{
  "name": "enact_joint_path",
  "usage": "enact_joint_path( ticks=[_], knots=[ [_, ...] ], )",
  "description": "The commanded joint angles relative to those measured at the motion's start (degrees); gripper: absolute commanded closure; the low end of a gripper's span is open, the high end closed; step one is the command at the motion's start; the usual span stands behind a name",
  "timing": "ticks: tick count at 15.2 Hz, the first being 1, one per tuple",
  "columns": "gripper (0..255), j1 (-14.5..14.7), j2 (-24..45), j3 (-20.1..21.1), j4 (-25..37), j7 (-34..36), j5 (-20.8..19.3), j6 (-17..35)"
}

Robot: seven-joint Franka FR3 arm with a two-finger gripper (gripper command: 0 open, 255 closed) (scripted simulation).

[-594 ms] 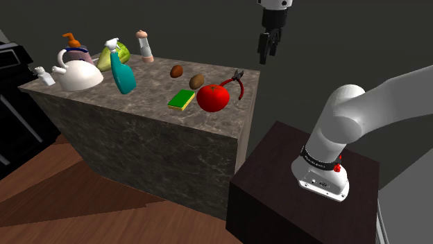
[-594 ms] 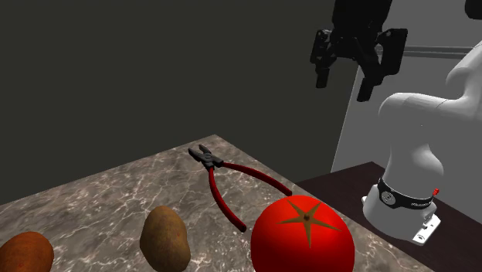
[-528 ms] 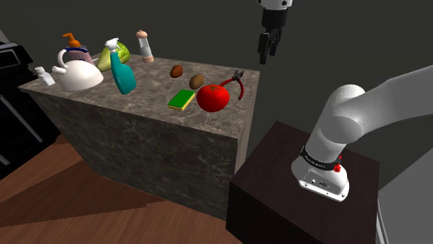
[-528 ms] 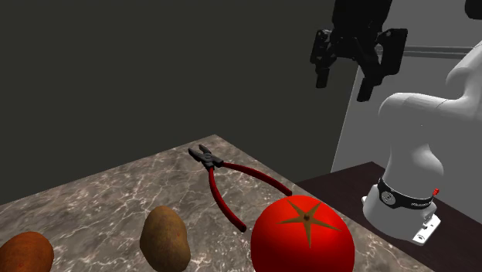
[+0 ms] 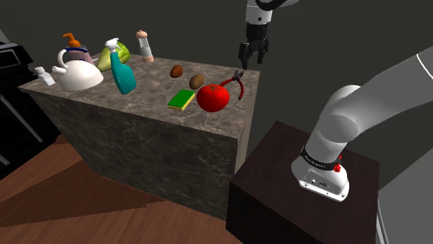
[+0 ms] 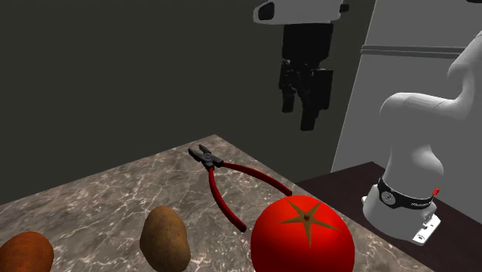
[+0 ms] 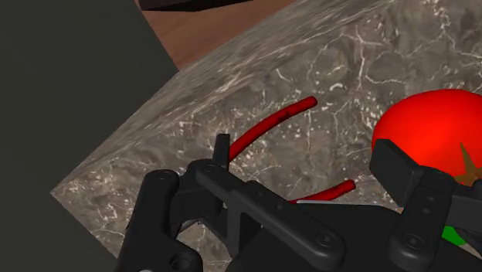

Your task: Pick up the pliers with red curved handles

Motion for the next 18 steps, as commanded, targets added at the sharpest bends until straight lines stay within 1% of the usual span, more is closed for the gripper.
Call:
enact_joint_path(
  ticks=[1,7,13,14,18],
  knots=[
    [0,-1.2,4.0,-0.6,0.8,2.7,0.4,3.4],
    [0,-4.2,15.5,-2.5,4.1,10.2,2.3,12.3],
    [0,-6.8,26.7,-5.1,8.6,16.6,5.2,19.5],
    [0,-7.0,27.5,-5.3,9.0,17.0,5.5,20.0],
    [0,-6.9,28.9,-5.4,7.2,16.6,5.8,23.1]
  ],
)
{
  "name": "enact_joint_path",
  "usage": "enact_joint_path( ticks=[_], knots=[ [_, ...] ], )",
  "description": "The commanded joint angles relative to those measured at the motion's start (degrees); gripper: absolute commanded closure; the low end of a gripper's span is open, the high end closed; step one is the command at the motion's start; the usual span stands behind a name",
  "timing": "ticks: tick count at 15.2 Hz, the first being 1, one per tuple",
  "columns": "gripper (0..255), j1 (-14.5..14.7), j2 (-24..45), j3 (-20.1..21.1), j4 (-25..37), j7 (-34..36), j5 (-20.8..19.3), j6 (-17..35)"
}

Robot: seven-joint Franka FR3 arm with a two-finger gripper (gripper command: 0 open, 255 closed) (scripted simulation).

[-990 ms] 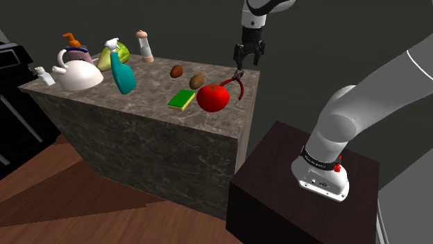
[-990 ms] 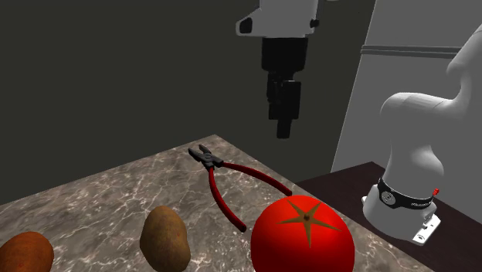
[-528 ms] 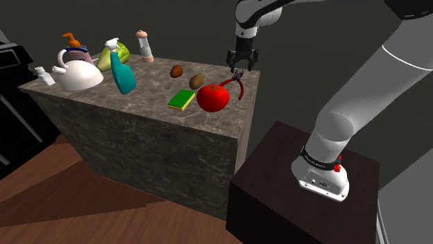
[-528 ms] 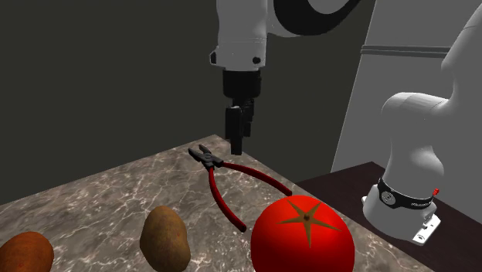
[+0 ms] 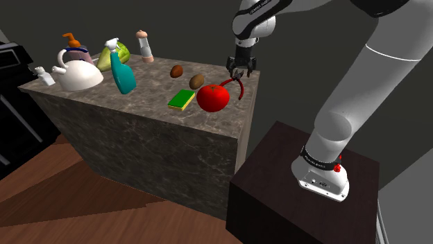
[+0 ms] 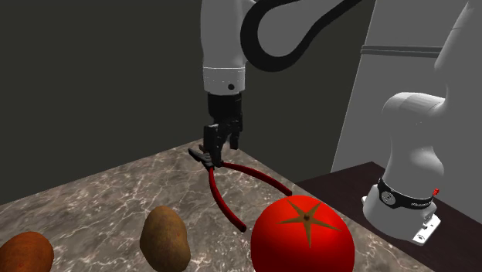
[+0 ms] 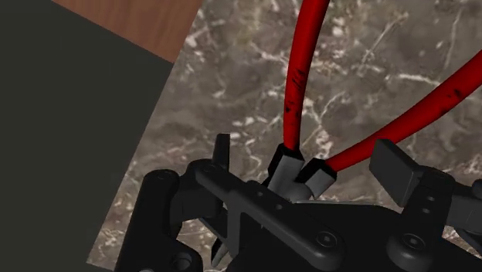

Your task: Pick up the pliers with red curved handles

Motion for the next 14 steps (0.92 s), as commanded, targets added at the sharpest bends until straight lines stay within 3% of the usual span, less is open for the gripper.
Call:
enact_joint_path(
  ticks=[1,5,6,14],
  knots=[
    [0,0.0,0.7,0.0,-0.8,-0.1,0.2,1.5],
    [0,0.0,1.7,0.0,-1.8,-0.4,0.5,3.5],
    [255,0.0,1.7,-0.1,-1.9,-0.4,0.5,3.6],
    [255,0.0,1.3,-0.1,-2.4,-0.5,0.4,3.6]
  ],
)
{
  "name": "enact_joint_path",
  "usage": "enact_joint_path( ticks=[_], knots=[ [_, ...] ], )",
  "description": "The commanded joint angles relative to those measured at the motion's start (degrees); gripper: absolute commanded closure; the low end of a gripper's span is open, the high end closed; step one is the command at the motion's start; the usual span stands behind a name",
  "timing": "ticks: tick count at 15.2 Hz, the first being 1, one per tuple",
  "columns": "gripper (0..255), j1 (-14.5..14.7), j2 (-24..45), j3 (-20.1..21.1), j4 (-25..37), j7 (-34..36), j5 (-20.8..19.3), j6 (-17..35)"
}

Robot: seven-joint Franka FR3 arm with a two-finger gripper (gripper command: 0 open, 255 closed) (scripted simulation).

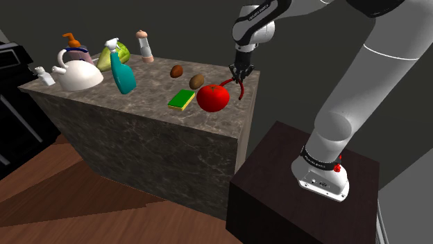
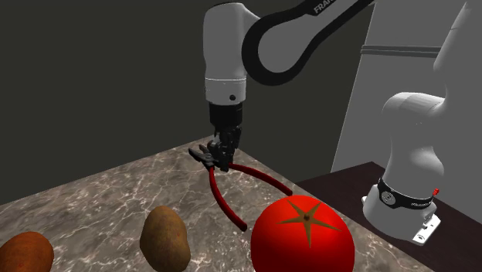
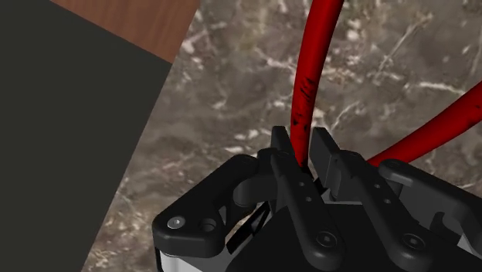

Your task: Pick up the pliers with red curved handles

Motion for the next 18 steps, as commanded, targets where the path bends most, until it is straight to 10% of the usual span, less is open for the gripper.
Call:
enact_joint_path(
  ticks=[1,18],
  knots=[
    [255,0.0,0.6,0.0,0.4,0.1,0.1,-0.2],
    [255,0.0,-4.2,0.3,7.4,1.5,-1.3,-11.9]
  ],
)
